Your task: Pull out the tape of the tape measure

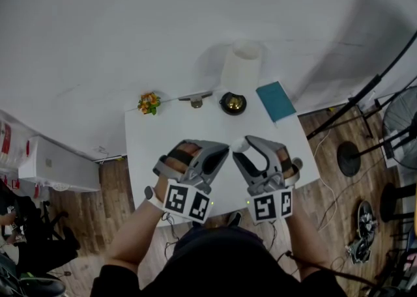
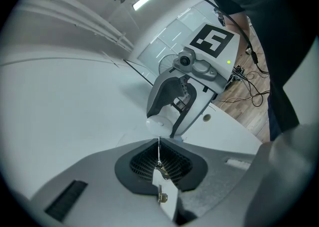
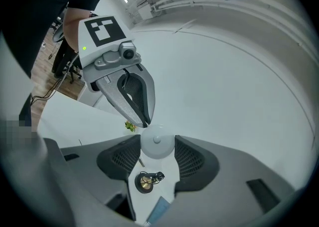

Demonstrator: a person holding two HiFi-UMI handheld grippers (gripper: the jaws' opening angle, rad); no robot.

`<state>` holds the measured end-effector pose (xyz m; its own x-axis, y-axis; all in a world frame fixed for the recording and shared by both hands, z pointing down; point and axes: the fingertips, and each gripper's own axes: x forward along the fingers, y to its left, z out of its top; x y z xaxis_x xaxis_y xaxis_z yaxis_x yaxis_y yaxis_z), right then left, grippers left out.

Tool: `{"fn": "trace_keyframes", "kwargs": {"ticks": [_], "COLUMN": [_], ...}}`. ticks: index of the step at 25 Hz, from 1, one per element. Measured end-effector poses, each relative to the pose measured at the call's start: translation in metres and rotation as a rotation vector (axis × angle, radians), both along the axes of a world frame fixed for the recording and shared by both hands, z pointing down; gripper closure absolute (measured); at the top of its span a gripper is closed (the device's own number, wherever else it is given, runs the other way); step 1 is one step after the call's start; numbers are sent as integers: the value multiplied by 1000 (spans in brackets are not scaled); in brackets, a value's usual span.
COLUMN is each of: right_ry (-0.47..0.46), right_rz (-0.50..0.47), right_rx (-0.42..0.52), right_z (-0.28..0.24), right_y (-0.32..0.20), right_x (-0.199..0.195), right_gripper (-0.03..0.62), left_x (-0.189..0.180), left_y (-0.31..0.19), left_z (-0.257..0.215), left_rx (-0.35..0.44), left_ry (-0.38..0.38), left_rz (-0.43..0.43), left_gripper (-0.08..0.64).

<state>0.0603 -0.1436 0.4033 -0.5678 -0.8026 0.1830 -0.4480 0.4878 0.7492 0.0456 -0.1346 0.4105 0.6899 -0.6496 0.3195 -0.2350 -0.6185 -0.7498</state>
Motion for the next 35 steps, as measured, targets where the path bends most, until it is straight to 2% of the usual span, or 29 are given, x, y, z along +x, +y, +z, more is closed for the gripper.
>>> {"fn": "trace_keyframes", "kwargs": {"ticks": [8, 16, 24, 30, 35], "right_ry": [15, 42, 9, 21, 18], "right_rz": [26, 3, 60, 60, 66], "right_rx": [-10, -24, -35, -21, -22], "right_z": [3, 11, 2, -2, 1], "right_y": [-11, -10, -13, -10, -9], "right_x": [6, 8, 25, 30, 31], "right_gripper": [373, 373, 373, 373, 373], "left_x": [-13, -22, -50, -65, -72], "left_y": [-12, -8, -15, -13, -15], "left_z": [1, 7, -1, -1, -1], "left_rx": [-22, 20, 22, 23, 18], "left_ry": [11, -17, 1, -20, -5], "left_rz": [-28, 6, -68, -67, -89], "left_gripper": [549, 549, 549, 549, 549]}}
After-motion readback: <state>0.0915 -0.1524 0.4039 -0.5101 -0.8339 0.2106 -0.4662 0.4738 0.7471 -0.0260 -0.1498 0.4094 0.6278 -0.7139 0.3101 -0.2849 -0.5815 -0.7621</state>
